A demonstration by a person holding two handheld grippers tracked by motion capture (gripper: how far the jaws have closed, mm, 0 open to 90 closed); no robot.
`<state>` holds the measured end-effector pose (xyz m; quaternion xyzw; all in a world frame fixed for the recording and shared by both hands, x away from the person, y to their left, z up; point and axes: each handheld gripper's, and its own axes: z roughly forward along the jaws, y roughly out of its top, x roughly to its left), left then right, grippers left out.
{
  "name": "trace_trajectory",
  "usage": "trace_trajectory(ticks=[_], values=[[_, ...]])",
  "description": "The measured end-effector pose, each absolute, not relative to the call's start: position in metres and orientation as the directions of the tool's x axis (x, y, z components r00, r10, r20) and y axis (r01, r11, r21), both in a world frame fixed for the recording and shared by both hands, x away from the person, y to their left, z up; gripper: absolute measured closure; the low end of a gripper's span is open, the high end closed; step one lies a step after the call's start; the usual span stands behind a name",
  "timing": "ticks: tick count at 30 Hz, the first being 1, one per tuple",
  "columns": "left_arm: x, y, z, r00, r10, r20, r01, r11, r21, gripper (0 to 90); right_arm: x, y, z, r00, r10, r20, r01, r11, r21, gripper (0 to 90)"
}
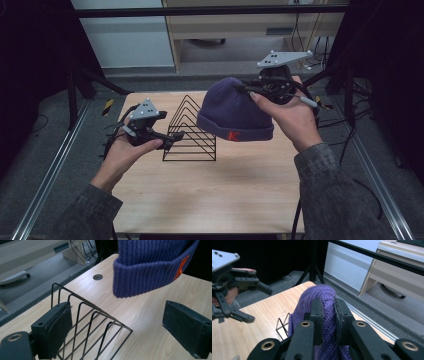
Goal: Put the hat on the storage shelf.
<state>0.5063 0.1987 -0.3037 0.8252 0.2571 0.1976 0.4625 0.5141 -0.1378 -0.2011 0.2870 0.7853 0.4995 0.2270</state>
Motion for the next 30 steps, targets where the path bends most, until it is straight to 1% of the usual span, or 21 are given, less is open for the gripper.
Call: trace_trajectory(ticks=[12,14,15,16,17,19,20,21,23,24,25,26,28,29,30], values=[[0.52,0.183,-0.304,0.817,0.571,0.082,0.238,-0.463,0.854,12.4,0.52,-0.113,-0.191,-0.754,0.653,-0.075,0.199,0.335,0.921,79.2],[0.526,0.181,-0.304,0.82,0.569,0.072,0.244,-0.46,0.854,15.8,0.521,-0.108,-0.189,-0.761,0.645,-0.075,0.192,0.333,0.923,79.2],[0.528,0.18,-0.304,0.823,0.564,0.067,0.245,-0.458,0.854,19.5,0.521,-0.107,-0.189,-0.763,0.643,-0.074,0.191,0.333,0.923,79.2],[0.528,0.18,-0.304,0.823,0.564,0.067,0.245,-0.458,0.854,21.4,0.521,-0.104,-0.188,-0.766,0.639,-0.072,0.19,0.332,0.924,79.2],[0.531,0.18,-0.305,0.822,0.566,0.065,0.248,-0.459,0.853,21.7,0.522,-0.104,-0.189,-0.767,0.638,-0.072,0.189,0.333,0.924,79.2],[0.534,0.181,-0.307,0.823,0.567,0.049,0.26,-0.452,0.853,26.1,0.522,-0.101,-0.189,-0.771,0.633,-0.074,0.188,0.338,0.922,79.2],[0.536,0.181,-0.308,0.824,0.565,0.041,0.266,-0.45,0.852,26.7,0.523,-0.1,-0.189,-0.771,0.632,-0.074,0.189,0.339,0.922,79.2],[0.538,0.181,-0.309,0.827,0.561,0.041,0.265,-0.453,0.851,28.8,0.524,-0.099,-0.19,-0.773,0.63,-0.074,0.189,0.34,0.921,79.2],[0.54,0.181,-0.31,0.833,0.552,0.041,0.258,-0.452,0.854,39.1,0.525,-0.097,-0.191,-0.773,0.63,-0.074,0.193,0.345,0.919,79.1],[0.54,0.182,-0.31,0.834,0.55,0.04,0.258,-0.452,0.854,44.9,0.526,-0.096,-0.192,-0.774,0.629,-0.076,0.191,0.346,0.918,79.2],[0.541,0.182,-0.31,0.833,0.551,0.04,0.255,-0.448,0.857,54.1,0.527,-0.096,-0.192,-0.774,0.629,-0.073,0.193,0.344,0.919,79.1],[0.541,0.182,-0.31,0.833,0.551,0.042,0.252,-0.446,0.859,61.1,0.529,-0.095,-0.193,-0.773,0.63,-0.072,0.194,0.344,0.919,79.1],[0.54,0.182,-0.309,0.821,0.567,0.064,0.243,-0.449,0.86,67.5,0.531,-0.094,-0.195,-0.77,0.633,-0.078,0.191,0.345,0.919,79.1],[0.54,0.182,-0.309,0.821,0.567,0.064,0.243,-0.449,0.86,68.6,0.531,-0.094,-0.196,-0.768,0.636,-0.081,0.19,0.346,0.919,79.1],[0.538,0.185,-0.306,0.806,0.587,0.082,0.241,-0.451,0.859,69.2,0.533,-0.094,-0.197,-0.765,0.639,-0.082,0.189,0.345,0.919,79.1]])
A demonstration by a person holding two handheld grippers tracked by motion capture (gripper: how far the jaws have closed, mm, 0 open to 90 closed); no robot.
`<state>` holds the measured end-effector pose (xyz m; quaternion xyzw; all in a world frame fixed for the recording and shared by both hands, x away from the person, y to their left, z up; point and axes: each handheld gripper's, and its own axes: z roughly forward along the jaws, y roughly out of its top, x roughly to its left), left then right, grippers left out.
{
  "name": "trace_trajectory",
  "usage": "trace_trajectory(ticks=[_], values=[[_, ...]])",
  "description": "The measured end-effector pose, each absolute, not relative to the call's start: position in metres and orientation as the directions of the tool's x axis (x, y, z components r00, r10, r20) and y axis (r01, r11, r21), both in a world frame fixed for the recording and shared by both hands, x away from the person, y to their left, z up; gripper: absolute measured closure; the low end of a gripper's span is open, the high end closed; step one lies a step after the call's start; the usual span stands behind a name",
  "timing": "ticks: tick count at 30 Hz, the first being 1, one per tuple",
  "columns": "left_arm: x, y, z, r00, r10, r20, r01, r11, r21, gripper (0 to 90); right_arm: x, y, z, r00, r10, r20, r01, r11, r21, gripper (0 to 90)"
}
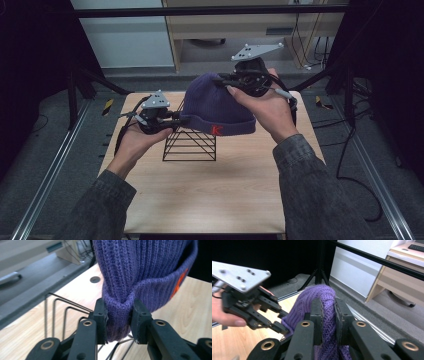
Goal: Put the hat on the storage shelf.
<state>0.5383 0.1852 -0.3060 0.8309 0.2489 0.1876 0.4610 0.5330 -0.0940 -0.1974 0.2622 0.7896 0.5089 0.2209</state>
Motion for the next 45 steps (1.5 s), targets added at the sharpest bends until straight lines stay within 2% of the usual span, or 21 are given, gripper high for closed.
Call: trace_trajectory(ticks=[10,25,45], values=[[0.54,0.21,-0.295,0.76,0.646,0.072,0.265,-0.409,0.873,70.2,0.555,-0.086,-0.205,-0.744,0.667,-0.041,0.23,0.313,0.921,79.0],[0.555,0.23,-0.309,0.704,0.709,0.045,0.323,-0.376,0.868,72.6,0.592,-0.066,-0.233,-0.731,0.682,-0.006,0.298,0.328,0.897,78.6],[0.547,0.25,-0.345,0.671,0.739,0.069,0.362,-0.407,0.838,73.6,0.592,-0.034,-0.258,-0.775,0.631,-0.018,0.304,0.398,0.866,77.9]])
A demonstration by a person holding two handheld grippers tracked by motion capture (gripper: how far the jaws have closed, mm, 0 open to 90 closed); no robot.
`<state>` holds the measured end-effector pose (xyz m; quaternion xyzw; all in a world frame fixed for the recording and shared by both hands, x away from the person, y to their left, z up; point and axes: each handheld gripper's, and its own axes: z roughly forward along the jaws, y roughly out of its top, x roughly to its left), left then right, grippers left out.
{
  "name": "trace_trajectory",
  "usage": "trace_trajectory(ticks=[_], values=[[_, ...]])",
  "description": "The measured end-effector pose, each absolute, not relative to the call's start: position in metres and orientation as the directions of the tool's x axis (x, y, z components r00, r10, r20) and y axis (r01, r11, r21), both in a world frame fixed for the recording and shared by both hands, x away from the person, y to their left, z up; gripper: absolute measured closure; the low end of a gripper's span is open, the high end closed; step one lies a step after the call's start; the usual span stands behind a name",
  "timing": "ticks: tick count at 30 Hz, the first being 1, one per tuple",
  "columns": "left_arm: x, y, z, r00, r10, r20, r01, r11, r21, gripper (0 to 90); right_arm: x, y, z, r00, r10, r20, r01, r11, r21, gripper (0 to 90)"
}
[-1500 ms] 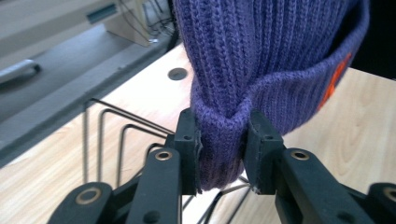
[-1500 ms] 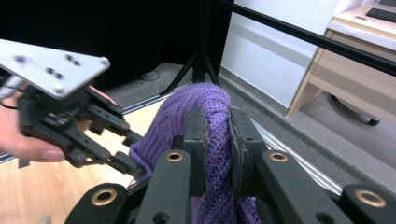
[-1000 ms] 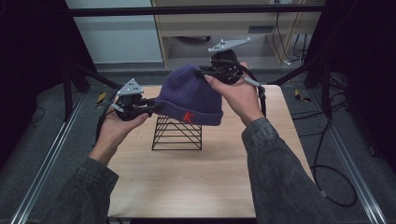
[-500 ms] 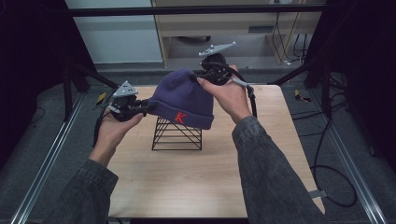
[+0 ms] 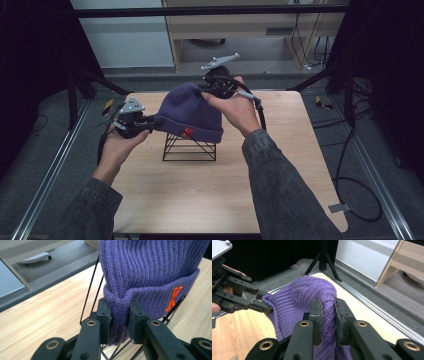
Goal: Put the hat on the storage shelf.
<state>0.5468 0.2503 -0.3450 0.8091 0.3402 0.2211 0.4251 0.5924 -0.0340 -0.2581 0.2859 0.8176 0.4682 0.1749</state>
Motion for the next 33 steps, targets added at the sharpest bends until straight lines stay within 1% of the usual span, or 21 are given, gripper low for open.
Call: trace_trajectory(ticks=[10,13,18,22,33], values=[[0.543,0.255,-0.373,0.667,0.744,0.039,0.395,-0.398,0.828,73.6,0.581,-0.022,-0.274,-0.807,0.59,-0.042,0.292,0.459,0.839,77.9],[0.543,0.257,-0.38,0.67,0.741,0.043,0.401,-0.41,0.819,73.6,0.579,-0.02,-0.28,-0.815,0.578,-0.042,0.291,0.472,0.832,77.8],[0.543,0.26,-0.392,0.661,0.75,0.023,0.427,-0.402,0.81,73.5,0.576,-0.015,-0.291,-0.823,0.566,-0.046,0.297,0.499,0.814,77.9],[0.543,0.261,-0.402,0.661,0.75,0.025,0.441,-0.415,0.796,73.4,0.575,-0.011,-0.3,-0.83,0.556,-0.042,0.305,0.516,0.8,77.8],[0.542,0.265,-0.416,0.655,0.756,0.011,0.466,-0.415,0.781,73.0,0.573,-0.001,-0.312,-0.844,0.535,-0.042,0.311,0.551,0.774,77.6]])
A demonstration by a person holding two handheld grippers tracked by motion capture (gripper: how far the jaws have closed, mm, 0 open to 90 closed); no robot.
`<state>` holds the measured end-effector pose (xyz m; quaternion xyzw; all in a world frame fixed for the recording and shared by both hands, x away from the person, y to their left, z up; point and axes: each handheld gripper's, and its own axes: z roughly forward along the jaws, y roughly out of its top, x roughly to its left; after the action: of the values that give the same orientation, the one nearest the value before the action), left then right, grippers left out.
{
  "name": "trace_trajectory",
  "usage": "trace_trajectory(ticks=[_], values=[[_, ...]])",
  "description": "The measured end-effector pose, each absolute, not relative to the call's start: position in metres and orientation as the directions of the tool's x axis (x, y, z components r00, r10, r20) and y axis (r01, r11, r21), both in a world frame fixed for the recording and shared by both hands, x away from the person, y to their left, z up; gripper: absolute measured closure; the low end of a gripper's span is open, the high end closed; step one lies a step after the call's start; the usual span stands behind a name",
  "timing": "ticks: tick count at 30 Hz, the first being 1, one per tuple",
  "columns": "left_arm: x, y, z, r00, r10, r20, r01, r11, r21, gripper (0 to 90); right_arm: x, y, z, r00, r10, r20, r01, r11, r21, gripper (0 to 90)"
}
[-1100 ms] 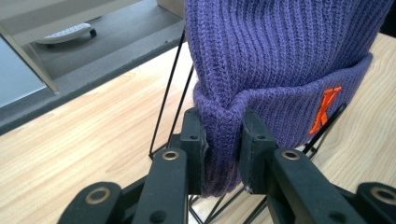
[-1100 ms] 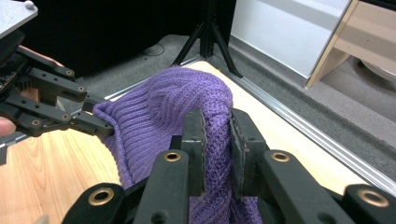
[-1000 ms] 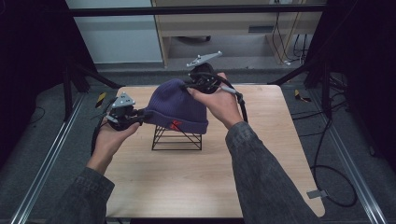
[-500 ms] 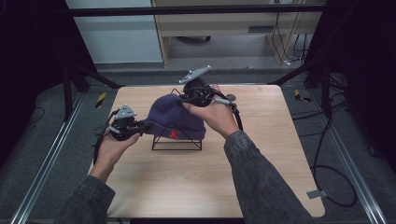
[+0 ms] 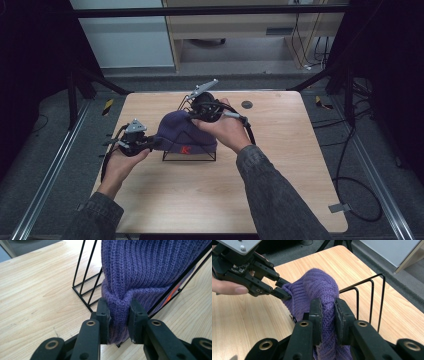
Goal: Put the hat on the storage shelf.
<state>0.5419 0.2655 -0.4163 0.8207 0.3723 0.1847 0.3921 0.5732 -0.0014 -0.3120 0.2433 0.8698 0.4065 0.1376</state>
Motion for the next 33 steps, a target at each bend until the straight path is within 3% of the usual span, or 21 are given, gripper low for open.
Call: trace_trajectory(ticks=[33], values=[[0.542,0.269,-0.434,0.652,0.758,-0.008,0.498,-0.421,0.758,72.1,0.575,0.013,-0.319,-0.856,0.516,-0.026,0.327,0.581,0.745,74.0]])
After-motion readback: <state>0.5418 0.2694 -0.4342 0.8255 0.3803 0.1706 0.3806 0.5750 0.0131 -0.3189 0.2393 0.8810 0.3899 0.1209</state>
